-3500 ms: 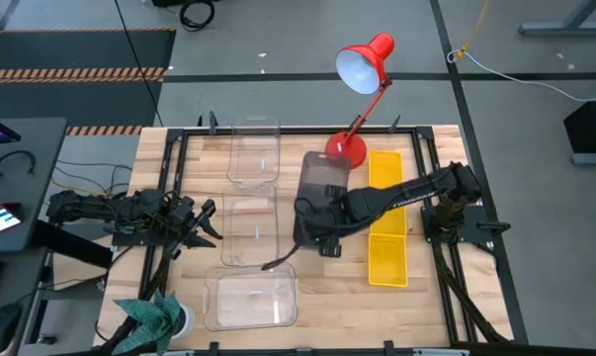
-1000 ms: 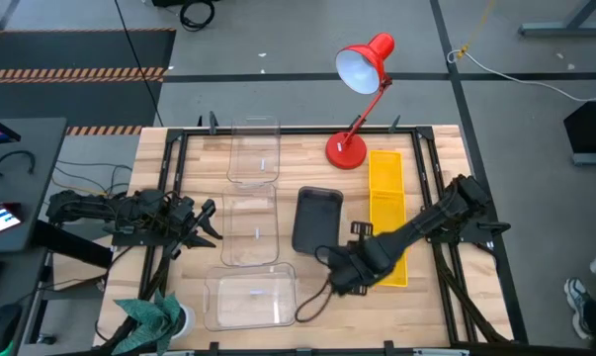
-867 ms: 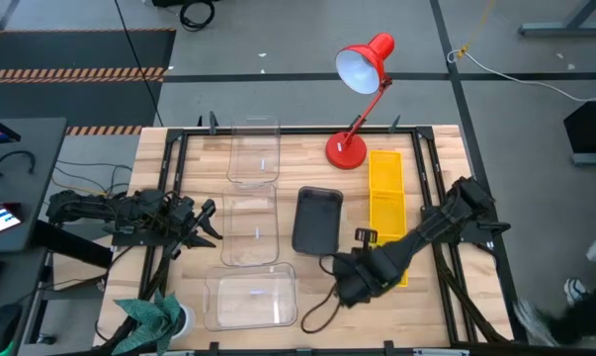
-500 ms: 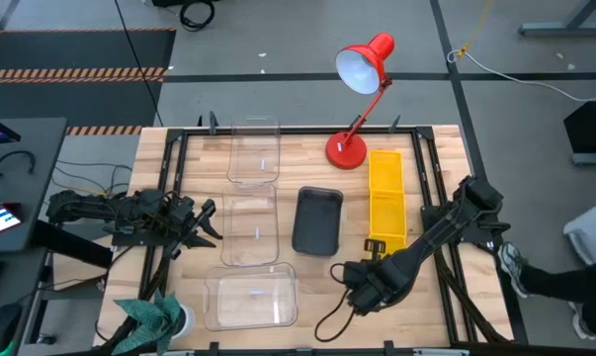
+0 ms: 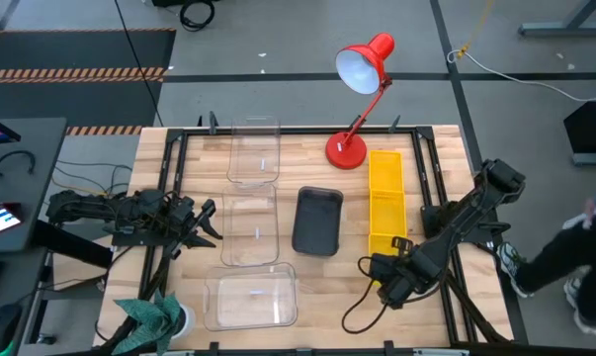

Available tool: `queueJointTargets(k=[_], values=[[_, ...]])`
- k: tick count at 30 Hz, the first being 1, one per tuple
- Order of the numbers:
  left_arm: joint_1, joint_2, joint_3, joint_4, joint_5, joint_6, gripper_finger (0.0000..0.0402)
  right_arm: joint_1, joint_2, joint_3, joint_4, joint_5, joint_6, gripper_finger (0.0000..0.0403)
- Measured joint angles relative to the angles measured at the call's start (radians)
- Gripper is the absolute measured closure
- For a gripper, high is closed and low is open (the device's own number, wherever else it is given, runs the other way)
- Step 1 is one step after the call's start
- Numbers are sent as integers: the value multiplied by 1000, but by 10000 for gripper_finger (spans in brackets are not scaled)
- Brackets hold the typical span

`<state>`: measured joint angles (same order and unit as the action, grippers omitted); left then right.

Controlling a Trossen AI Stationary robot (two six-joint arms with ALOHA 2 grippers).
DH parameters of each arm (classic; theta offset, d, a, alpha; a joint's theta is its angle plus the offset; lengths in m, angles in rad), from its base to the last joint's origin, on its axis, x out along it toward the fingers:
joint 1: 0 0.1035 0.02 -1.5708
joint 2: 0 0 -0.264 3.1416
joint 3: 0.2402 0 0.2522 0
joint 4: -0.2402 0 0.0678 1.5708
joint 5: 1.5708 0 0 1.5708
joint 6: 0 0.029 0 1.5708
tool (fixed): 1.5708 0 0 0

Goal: Stack baskets by color
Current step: Stack the bottom yellow bin on the middle yellow bin

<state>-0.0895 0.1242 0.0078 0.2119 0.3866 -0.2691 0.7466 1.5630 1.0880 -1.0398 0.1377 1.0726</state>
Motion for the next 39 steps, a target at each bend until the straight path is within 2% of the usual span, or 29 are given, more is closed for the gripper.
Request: queueJointTargets(k=[11, 16, 22, 29, 34, 39], values=[[0, 0, 0, -2, 0, 0, 285, -1, 17, -28, 34, -85, 67, 255], [0, 0, 0, -1, 0, 0, 285, 7, 15, -22, 49, -136, 48, 228], [0, 0, 0, 0, 0, 1, 285, 30, 23, -56, 110, -91, 0, 230], [0, 0, 0, 0, 0, 0, 285, 44, 23, -141, 268, -81, -57, 233], [0, 0, 0, 0, 0, 0, 285, 43, 23, -197, 288, -50, -22, 235], [0, 0, 0, 0, 0, 0, 285, 43, 23, -222, 298, -45, -22, 262]])
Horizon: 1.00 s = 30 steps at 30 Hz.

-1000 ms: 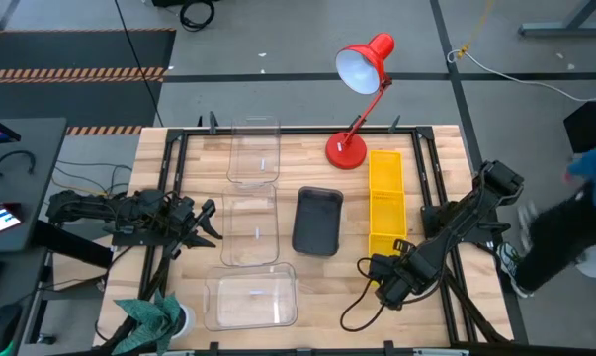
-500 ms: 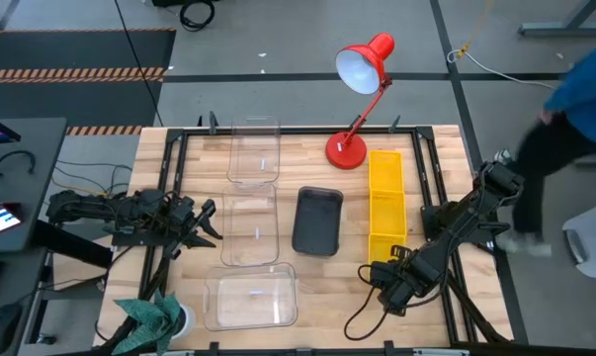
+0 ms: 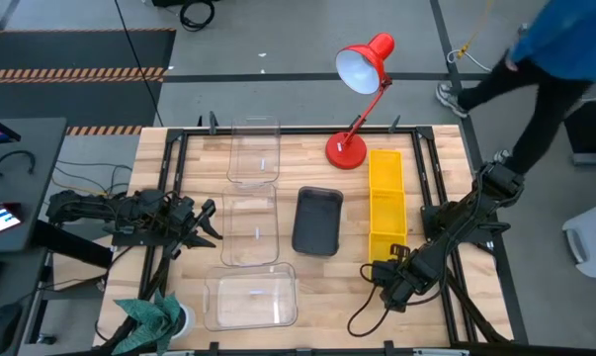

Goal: Stack baskets by color
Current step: Stack the bottom yellow bin on the middle yellow bin

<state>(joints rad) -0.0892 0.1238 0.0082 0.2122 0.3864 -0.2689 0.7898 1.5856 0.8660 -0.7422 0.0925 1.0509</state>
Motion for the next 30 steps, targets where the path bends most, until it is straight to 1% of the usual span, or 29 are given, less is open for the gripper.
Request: queueJointTargets(k=[5, 8, 10, 14, 17, 22, 26, 30], values=[[0, 0, 0, 0, 0, 0, 285, -1, 0, -4, 8, -17, -6, 327], [0, 0, 0, 0, 0, 0, 285, -6, 0, -4, 14, -56, -8, 375], [0, 0, 0, 0, 0, 0, 285, -13, 0, 1, 11, -94, -6, 394], [0, 0, 0, 0, 0, 0, 285, -24, 0, 37, 12, -166, 3, 386], [0, 0, 0, 0, 0, 0, 285, -30, 0, 77, -3, -191, -24, 394], [0, 0, 0, 0, 0, 0, 285, -35, 0, 168, -121, -188, -37, 396], [0, 0, 0, 0, 0, 1, 285, -35, 0, 245, -270, -155, -47, 398], [0, 0, 0, 0, 0, 1, 285, -35, 0, 313, -379, -116, -84, 398]])
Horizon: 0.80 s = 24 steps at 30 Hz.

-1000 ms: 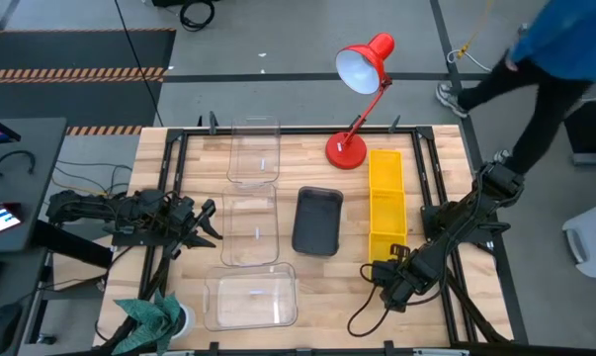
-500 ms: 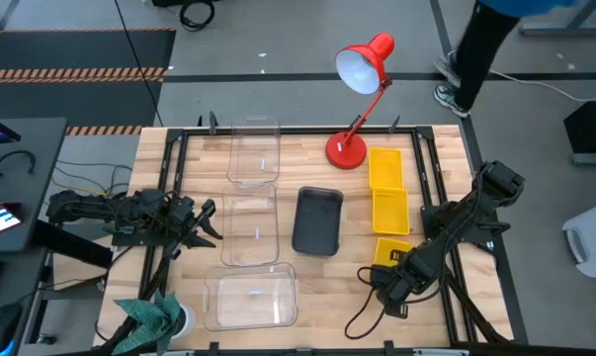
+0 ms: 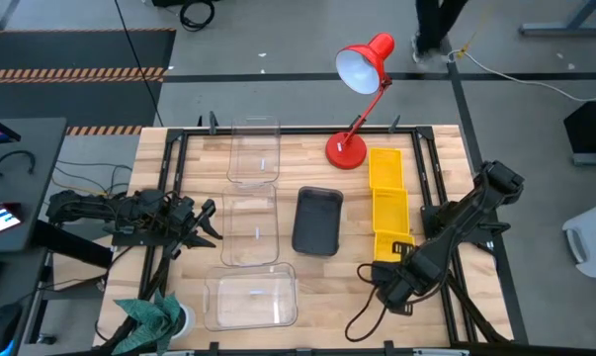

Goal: Stack baskets by color
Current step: Stack the bottom yellow bin on the middle yellow bin

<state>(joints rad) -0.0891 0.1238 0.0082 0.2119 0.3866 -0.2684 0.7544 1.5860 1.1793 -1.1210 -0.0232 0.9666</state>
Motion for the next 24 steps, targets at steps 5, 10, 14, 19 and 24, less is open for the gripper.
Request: queueJointTargets(k=[5, 10, 14, 19, 24], values=[[0, 0, 0, 0, 0, 0, 285, -10, 0, 59, -145, 84, -33, 398], [0, 0, 0, 0, 0, 0, 285, -34, -9, 64, -225, 131, -71, 398], [0, 0, 0, 0, 0, 0, 285, -62, -20, 64, -228, 185, -140, 398], [0, 0, 0, 0, 0, 0, 285, -113, -49, 52, -263, 218, -208, 398], [0, 0, 0, 0, 0, 0, 285, -165, -142, -40, -222, 221, -237, 398]])
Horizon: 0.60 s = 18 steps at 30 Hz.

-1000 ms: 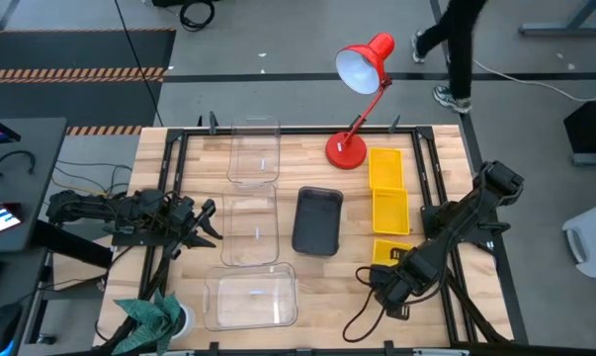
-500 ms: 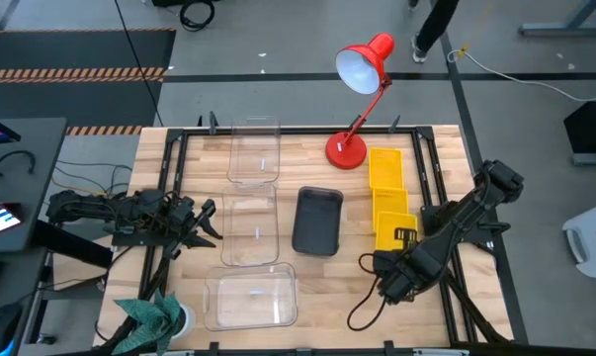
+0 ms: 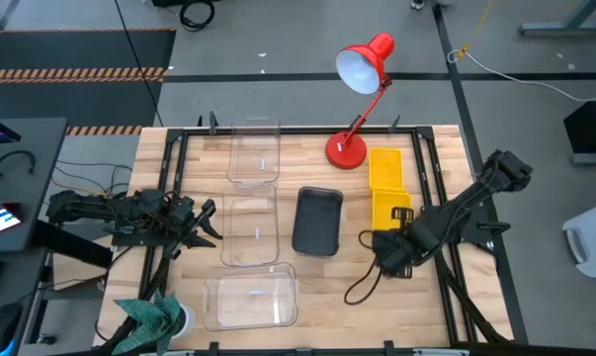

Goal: Stack baskets by color
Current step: Stack the bottom yellow bin on the middle yellow bin

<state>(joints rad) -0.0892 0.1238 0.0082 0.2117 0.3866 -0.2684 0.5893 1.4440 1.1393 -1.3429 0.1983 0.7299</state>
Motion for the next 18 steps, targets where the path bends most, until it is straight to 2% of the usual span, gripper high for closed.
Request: queueJointTargets(k=[9, 18], values=[[0, 0, 0, 0, 0, 0, 285, -86, -187, -205, 111, 10, -26, 398], [0, 0, 0, 0, 0, 0, 285, -161, -242, -323, 201, -6, -95, 398]])
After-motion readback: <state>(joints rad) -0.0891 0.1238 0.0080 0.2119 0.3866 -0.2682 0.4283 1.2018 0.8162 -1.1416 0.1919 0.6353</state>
